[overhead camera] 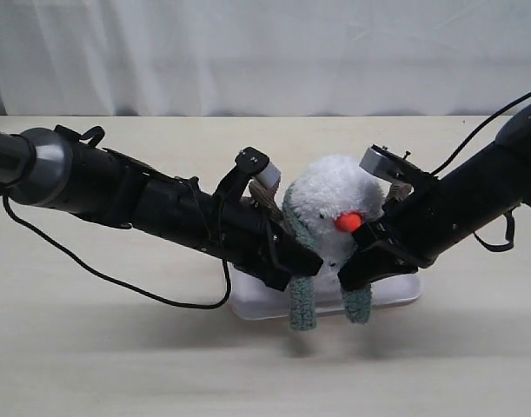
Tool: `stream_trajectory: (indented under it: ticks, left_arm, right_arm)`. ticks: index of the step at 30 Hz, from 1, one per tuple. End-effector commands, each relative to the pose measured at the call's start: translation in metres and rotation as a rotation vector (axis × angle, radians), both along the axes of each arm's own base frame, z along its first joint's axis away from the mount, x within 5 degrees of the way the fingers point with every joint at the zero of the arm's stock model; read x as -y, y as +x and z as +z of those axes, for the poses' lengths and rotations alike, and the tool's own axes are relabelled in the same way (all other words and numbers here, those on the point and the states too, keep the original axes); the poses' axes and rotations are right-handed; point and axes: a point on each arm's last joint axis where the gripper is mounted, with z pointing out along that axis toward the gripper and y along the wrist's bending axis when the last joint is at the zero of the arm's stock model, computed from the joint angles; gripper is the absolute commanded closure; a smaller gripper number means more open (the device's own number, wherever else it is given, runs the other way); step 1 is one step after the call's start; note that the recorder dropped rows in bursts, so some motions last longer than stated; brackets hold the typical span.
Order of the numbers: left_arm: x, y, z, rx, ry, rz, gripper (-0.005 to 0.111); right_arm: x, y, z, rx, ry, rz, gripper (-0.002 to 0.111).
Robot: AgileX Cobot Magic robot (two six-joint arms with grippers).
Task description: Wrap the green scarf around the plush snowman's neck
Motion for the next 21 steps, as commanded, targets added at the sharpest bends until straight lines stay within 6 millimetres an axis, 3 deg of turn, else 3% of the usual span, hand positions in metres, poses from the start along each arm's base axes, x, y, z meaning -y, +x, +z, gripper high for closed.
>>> stream_trajectory:
  ticks: [1, 11, 14, 17, 21]
  left_arm:
    - [0.002, 0.002, 0.000, -0.012, 0.015, 0.036, 0.107]
    - [0.000, 0.003, -0.010, -0.019, 0.067, 0.050, 0.107]
    - [0.001, 0.002, -0.008, -0.024, 0.052, 0.034, 0.102]
    - [0.001, 0.001, -0.008, -0.020, 0.051, 0.029, 0.084]
    - [-0.002, 0.001, -0.009, -0.020, 0.071, 0.011, 0.050]
  right_arm:
    - [0.001, -0.002, -0.011, 0.005, -0.018, -0.013, 0.104]
    - [0.001, 0.000, -0.013, 0.001, -0.013, -0.014, 0.104]
    - [0.000, 0.001, -0.009, 0.018, -0.009, -0.004, 0.093]
    - [0.000, -0.001, -0.005, 0.022, -0.003, 0.001, 0.074]
    - [0.001, -0.005, 0.001, -0.019, -0.016, -0.018, 0.052]
